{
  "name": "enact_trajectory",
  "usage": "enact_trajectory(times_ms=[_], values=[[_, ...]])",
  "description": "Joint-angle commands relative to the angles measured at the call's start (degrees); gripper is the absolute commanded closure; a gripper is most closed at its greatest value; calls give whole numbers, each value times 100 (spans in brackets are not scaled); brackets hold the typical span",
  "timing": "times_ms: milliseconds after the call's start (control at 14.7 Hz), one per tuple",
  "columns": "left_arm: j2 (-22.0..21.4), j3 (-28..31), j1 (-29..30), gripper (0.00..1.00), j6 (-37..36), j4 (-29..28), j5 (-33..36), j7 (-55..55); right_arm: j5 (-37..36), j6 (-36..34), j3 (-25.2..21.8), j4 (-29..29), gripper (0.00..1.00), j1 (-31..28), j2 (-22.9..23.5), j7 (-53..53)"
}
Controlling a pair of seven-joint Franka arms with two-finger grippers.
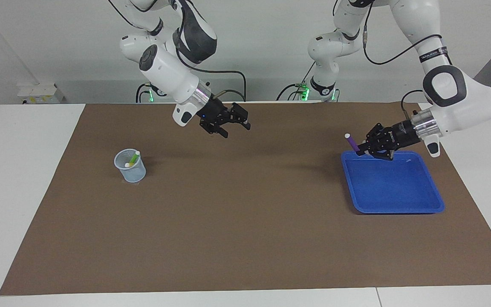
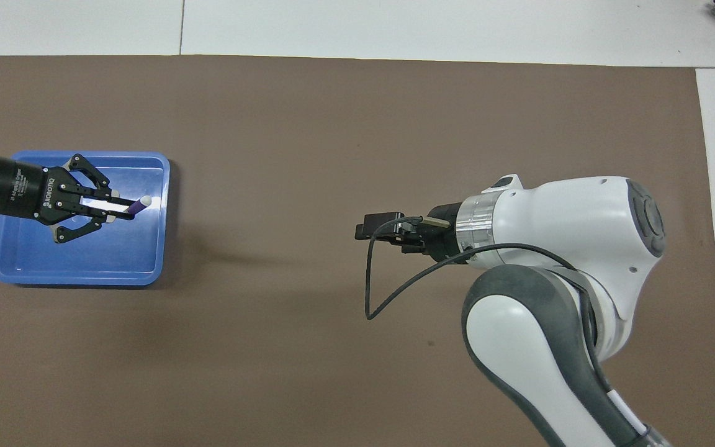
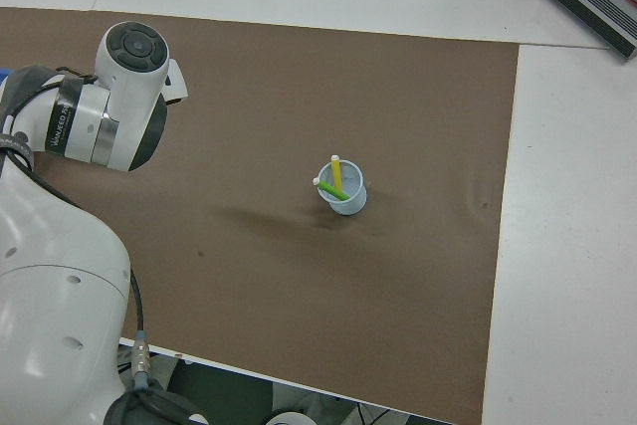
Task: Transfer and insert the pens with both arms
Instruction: 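Lift the purple pen with the left gripper toward the right gripper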
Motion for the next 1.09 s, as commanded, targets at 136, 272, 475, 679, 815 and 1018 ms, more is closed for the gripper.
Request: enact_trajectory(times_ms=[136, 272, 475, 679, 815, 1018], values=[[-642, 60, -497, 100, 690, -793, -372, -642, 222, 1, 6, 2, 0, -19, -26, -141], [-810, 60, -639, 100, 796, -987, -486, -836, 240, 1, 6, 2, 0, -28, -17, -159], [-968, 60, -884, 100, 962, -1162, -654, -1011, 240, -8, 6, -6, 0, -28, -26, -168], [-1153, 60, -1157, 100, 1262, -1452, -794, -1267, 240, -8, 6, -15, 0, -28, -26, -176], [-1249, 51, -1158, 100, 1280, -1628, -1110, -1258, 240, -8, 6, -24, 0, -28, -26, -176], [-1267, 51, -1289, 100, 1306, -1664, -1454, -1267, 240, -8, 6, -33, 0, -28, -26, -176]])
